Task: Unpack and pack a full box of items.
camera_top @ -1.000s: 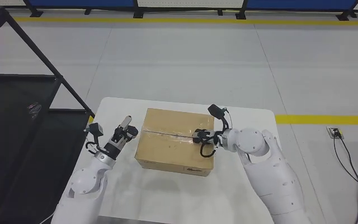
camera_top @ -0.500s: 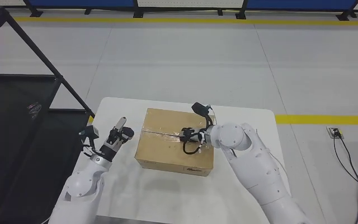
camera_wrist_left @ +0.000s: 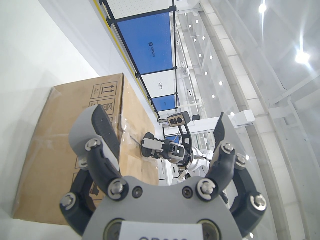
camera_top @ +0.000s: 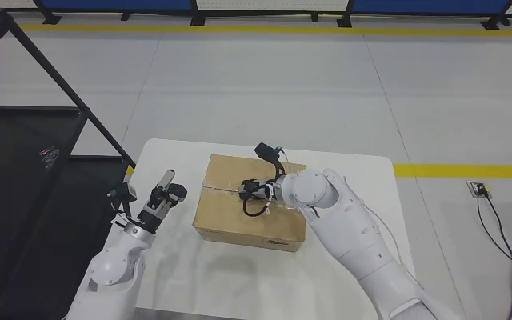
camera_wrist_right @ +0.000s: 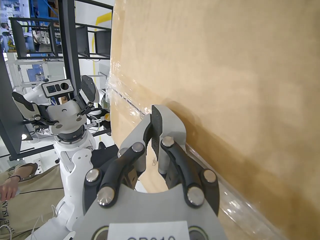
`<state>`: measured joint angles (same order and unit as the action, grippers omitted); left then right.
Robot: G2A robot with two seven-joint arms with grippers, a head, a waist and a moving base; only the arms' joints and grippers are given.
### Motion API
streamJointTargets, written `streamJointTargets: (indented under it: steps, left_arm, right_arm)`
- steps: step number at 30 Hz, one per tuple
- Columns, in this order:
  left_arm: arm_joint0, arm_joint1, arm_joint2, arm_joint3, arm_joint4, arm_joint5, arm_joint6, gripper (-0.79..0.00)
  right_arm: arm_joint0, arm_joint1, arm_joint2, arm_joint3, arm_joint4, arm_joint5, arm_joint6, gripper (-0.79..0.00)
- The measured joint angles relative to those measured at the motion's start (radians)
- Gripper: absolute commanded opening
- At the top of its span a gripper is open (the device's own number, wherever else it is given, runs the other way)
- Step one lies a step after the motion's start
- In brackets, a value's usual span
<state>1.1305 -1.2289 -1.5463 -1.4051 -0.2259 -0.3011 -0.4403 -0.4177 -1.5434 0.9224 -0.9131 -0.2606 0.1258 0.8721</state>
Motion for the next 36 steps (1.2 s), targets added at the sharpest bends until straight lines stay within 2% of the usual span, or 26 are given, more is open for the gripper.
streamJointTargets:
  steps: [8,16,23,36]
  left_arm:
    - [0.004,0.002,-0.001,0.010,-0.009,-0.003,0.002,0.000]
    - [0.002,0.003,0.005,0.015,-0.012,-0.002,0.002,0.000]
    - [-0.009,0.002,0.022,0.020,-0.009,0.002,0.001,0.000]
    - [-0.020,0.000,0.046,0.013,-0.005,0.001,0.002,0.000]
  right_arm:
    - [0.053,-0.041,-0.063,0.092,0.053,-0.075,-0.009,-0.785]
    - [0.073,-0.048,-0.066,0.129,0.071,-0.138,0.026,-0.785]
    - [0.016,-0.015,-0.018,0.032,0.026,-0.156,0.059,-0.785]
    - [-0.174,0.077,0.153,-0.253,-0.124,-0.031,0.100,-0.785]
